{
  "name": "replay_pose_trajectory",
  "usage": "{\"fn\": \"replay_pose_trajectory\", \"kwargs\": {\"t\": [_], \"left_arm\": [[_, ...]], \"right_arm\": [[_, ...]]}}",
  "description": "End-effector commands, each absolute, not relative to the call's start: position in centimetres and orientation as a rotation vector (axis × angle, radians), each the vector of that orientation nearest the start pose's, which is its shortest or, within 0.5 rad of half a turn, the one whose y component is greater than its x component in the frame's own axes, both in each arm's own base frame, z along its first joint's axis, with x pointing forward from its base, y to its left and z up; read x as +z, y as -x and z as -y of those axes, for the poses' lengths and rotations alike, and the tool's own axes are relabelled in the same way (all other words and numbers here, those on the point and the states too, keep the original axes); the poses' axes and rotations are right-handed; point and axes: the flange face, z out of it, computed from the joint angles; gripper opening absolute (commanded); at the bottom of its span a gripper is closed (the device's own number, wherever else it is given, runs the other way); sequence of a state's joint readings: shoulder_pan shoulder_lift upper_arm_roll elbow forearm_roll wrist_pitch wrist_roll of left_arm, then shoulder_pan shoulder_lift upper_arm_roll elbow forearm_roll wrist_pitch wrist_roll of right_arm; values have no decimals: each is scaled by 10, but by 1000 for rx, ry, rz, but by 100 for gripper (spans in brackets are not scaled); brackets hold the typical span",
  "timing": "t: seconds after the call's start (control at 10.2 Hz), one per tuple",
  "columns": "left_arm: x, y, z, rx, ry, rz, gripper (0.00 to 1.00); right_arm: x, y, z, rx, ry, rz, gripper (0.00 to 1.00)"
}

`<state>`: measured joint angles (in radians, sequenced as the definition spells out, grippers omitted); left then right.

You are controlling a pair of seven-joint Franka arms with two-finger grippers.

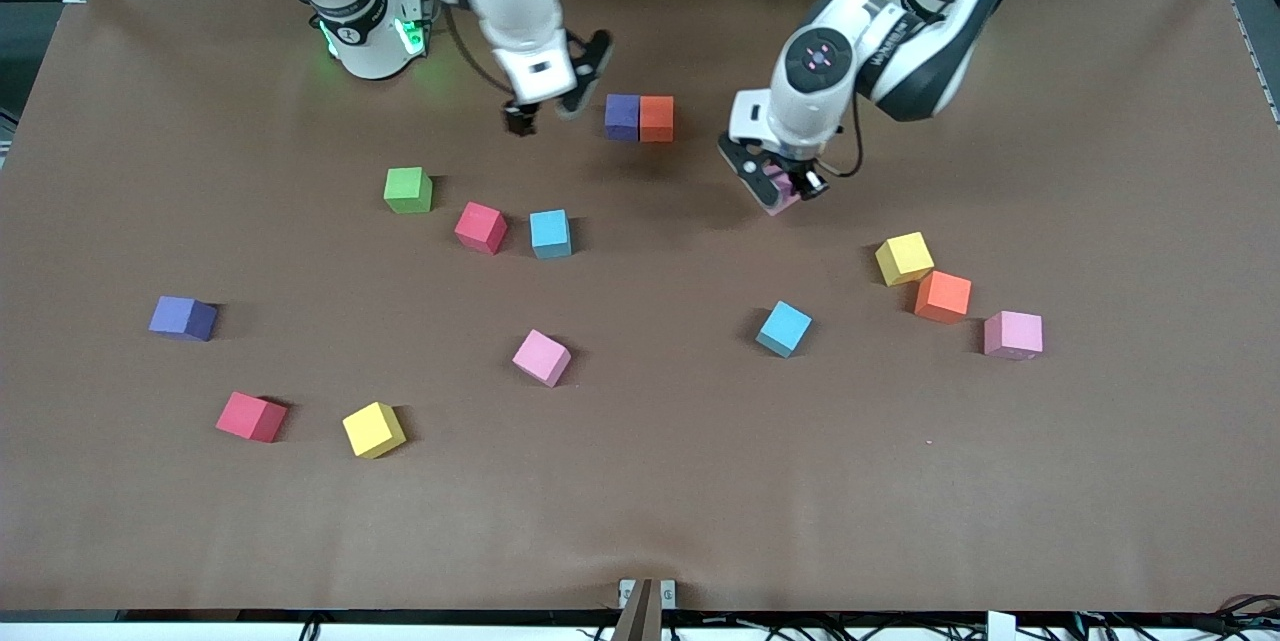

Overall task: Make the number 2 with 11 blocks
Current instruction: 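Carry the pink block beside the orange block with the left gripper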

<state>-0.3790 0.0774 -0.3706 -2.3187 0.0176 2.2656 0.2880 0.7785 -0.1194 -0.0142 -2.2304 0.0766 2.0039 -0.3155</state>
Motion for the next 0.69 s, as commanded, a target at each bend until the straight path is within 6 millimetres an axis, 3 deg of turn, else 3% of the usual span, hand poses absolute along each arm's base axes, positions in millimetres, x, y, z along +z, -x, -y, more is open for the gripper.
{"fn": "replay_pose_trajectory", "kwargs": {"t": [0.0, 0.2, 0.39, 0.49, 0.59], "left_arm": [[297, -325, 356, 92, 2552, -1746, 23], [292, -298, 377, 96, 2408, -1903, 23], [284, -277, 393, 112, 2249, -2062, 23], [278, -272, 396, 122, 2178, -2115, 23], [272, -265, 399, 140, 2149, -2142, 23]], "right_arm": [[434, -395, -266, 114, 2796, 1279, 100], [443, -442, -210, 43, 2881, 1058, 100], [439, -496, -164, 21, 2932, 863, 100], [436, -517, -153, 16, 2941, 839, 100], [429, -522, -166, 29, 2939, 881, 100]]}}
